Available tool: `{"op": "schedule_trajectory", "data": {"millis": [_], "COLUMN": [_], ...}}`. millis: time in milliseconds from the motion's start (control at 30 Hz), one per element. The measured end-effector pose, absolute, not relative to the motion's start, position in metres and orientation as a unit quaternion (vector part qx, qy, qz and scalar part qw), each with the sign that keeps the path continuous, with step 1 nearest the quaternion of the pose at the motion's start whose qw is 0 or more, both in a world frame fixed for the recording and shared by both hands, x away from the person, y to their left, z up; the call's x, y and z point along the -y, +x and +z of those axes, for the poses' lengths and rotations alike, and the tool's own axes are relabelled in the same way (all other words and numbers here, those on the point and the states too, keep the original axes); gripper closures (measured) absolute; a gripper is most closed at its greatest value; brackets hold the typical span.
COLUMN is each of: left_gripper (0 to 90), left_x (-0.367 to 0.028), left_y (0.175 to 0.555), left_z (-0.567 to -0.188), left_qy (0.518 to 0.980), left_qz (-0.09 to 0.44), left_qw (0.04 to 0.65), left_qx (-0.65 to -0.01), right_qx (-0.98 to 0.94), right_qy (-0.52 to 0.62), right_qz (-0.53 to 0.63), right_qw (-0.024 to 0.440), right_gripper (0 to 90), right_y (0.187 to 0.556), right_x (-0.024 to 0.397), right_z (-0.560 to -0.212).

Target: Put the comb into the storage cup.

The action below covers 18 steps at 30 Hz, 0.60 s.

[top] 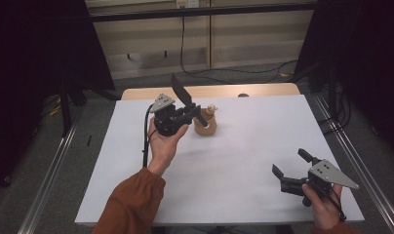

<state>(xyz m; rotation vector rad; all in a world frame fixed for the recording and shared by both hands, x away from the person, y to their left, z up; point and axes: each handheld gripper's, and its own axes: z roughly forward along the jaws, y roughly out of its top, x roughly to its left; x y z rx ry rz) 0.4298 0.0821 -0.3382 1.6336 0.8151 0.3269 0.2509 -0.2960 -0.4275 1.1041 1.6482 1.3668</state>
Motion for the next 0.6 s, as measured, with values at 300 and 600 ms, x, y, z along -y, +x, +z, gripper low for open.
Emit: {"op": "schedule_trajectory", "data": {"millis": [300, 600], "left_gripper": [73.1, 73.1], "left_x": [-0.078, -0.080], "left_y": [0.441, 0.457], "left_z": [-0.336, -0.342], "left_qy": [0.703, 0.701], "left_qz": [0.160, 0.176], "left_qw": [0.596, 0.592], "left_qx": [-0.354, -0.356], "right_qx": [-0.640, -0.639], "right_qy": [0.426, 0.425], "right_qz": [0.532, 0.532], "right_qw": [0.355, 0.358], "right_gripper": [0.0, 0.0], "right_y": [0.251, 0.251], "right_x": [0.296, 0.295], "right_z": [-0.428, -0.429]}}
